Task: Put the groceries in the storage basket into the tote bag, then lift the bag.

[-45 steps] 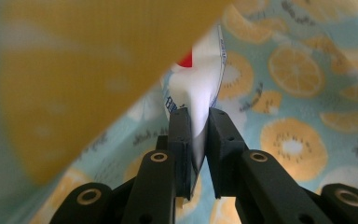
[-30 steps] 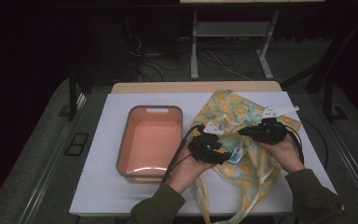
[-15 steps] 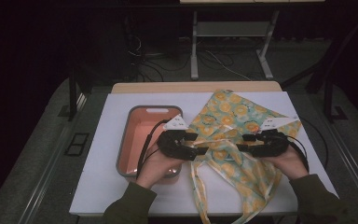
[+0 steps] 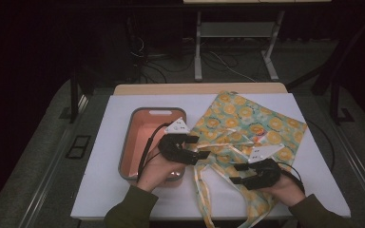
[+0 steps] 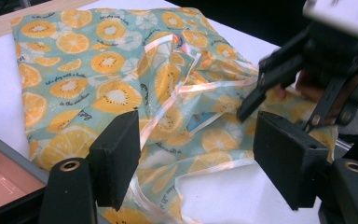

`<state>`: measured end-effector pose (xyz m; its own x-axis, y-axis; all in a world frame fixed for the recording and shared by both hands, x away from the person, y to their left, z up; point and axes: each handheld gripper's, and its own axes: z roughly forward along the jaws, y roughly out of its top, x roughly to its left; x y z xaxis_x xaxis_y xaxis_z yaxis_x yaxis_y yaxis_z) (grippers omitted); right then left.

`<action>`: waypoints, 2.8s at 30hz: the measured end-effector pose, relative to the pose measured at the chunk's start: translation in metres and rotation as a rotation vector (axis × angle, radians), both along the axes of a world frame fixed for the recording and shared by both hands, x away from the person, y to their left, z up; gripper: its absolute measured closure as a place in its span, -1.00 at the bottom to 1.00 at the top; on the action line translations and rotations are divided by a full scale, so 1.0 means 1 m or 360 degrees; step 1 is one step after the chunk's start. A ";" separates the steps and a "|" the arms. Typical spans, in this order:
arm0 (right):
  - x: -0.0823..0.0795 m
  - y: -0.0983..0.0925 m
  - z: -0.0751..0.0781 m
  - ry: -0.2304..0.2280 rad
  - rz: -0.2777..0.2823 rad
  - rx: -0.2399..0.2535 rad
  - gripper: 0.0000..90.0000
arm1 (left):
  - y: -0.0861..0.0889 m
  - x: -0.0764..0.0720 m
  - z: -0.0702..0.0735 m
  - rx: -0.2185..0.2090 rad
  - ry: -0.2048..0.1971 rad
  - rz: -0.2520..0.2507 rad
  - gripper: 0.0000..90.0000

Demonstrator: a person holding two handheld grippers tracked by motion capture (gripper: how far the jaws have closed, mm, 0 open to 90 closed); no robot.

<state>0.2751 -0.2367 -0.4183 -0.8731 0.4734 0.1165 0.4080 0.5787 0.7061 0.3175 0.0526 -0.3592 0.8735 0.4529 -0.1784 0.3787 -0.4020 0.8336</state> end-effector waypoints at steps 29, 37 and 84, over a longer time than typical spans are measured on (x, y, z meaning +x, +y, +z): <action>0.024 -0.009 0.046 -0.0299 -0.0022 0.0120 0.99 | -0.014 0.001 -0.005 0.0048 -0.0010 -0.0067 -0.37; 0.026 -0.011 0.064 -0.0353 -0.0014 0.0194 0.99 | -0.035 0.007 -0.005 0.0148 -0.0071 -0.0086 -0.36; 0.026 -0.050 0.094 -0.0519 -0.0253 0.0258 0.98 | -0.013 0.023 0.055 -0.0099 -0.0258 0.0161 0.99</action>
<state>0.3012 -0.2871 -0.3246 -0.7940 0.6038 -0.0706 0.2225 0.3967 0.8905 0.3406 0.0392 -0.3046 0.8438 0.5321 -0.0696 0.2735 -0.3148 0.9089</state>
